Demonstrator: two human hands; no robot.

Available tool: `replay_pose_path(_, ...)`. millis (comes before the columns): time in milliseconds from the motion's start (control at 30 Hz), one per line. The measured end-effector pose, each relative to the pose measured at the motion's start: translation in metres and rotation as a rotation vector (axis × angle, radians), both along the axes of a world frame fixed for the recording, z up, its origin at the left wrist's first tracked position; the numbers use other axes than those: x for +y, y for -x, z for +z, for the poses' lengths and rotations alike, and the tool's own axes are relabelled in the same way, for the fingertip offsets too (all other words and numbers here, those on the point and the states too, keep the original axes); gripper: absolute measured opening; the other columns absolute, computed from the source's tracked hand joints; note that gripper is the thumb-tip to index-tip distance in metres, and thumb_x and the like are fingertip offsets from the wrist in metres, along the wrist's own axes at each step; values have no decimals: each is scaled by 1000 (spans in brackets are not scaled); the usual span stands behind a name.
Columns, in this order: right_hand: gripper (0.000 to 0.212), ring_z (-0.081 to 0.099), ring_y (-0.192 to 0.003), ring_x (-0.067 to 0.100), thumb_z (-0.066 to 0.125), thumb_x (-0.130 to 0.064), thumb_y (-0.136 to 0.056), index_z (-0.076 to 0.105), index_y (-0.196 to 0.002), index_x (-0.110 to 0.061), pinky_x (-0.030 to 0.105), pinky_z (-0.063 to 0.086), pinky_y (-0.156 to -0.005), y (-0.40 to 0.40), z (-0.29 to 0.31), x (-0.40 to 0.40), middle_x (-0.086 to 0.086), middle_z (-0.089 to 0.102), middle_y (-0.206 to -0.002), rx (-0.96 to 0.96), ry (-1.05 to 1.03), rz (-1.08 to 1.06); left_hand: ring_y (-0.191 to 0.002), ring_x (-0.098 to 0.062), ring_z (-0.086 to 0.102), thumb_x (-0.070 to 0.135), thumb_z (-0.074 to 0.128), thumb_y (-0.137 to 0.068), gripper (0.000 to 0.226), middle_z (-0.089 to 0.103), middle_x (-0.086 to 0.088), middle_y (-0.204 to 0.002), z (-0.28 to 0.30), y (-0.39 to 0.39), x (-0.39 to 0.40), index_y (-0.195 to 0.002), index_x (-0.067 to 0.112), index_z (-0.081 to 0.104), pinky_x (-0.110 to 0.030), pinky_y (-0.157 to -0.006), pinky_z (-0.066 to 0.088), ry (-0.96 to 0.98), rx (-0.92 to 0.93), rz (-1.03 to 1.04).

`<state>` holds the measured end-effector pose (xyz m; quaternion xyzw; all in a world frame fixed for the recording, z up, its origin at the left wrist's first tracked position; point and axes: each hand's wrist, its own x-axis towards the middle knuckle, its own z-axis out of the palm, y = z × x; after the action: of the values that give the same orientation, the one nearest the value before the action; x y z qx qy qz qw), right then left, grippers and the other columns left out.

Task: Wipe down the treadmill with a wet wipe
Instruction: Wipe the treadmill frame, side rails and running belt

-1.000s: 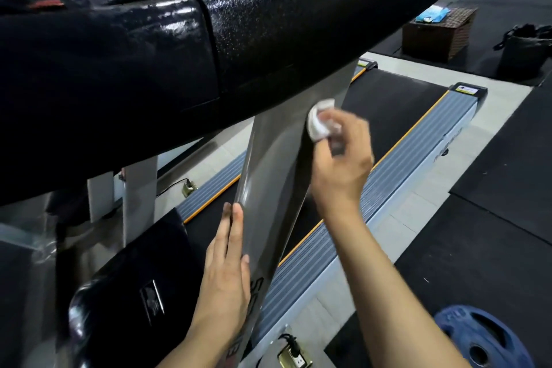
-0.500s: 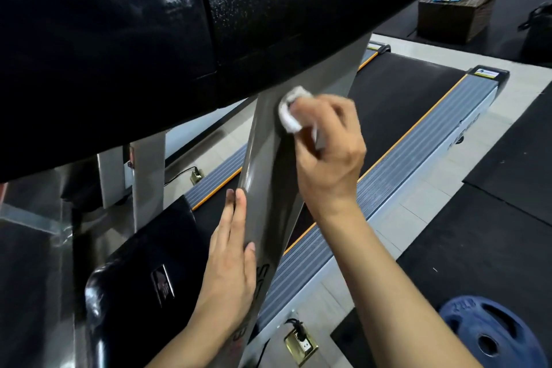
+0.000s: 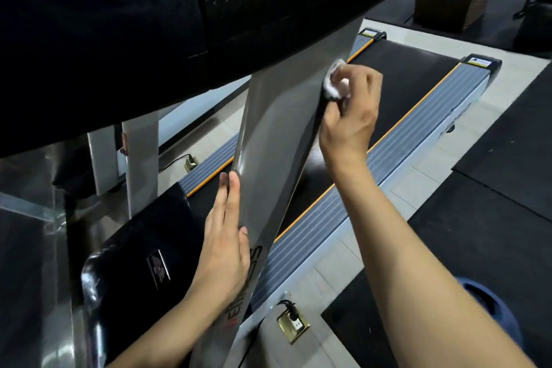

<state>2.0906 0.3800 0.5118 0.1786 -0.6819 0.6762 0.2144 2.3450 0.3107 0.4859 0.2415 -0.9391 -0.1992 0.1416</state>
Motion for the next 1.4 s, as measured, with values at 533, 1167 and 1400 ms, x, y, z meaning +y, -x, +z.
replay_pose_path(533, 36, 57, -95, 31, 50, 4, -68, 64, -100, -6, 47, 49, -80, -45, 9, -1, 6, 51, -103, 26, -36, 87, -141, 21, -1, -9, 44, -97, 93, -5, 16, -170, 2, 0, -1, -162, 35, -7, -1, -111, 2, -2, -9, -6)
replay_pose_path(1167, 30, 53, -90, 30, 63, 8, -86, 70, -113, -4, 35, 46, -77, -173, -61, -11, 14, 58, -104, 314, -383, 303, -131, -6, 53, 18, 57, -102, 52, 51, 16, -140, -95, -109, -38, -149, 33, 43, -41, -113, 44, -236, 79, 167)
replay_pose_path(1400, 24, 52, -91, 26, 63, -2, -90, 68, -111, -11, 31, 49, -80, -241, -142, -15, 5, 55, -104, 331, -462, 377, -131, -7, 50, 25, 53, -103, 63, 51, 19, -135, -134, -136, -44, -158, 41, 28, -22, -109, 38, -134, 105, 116)
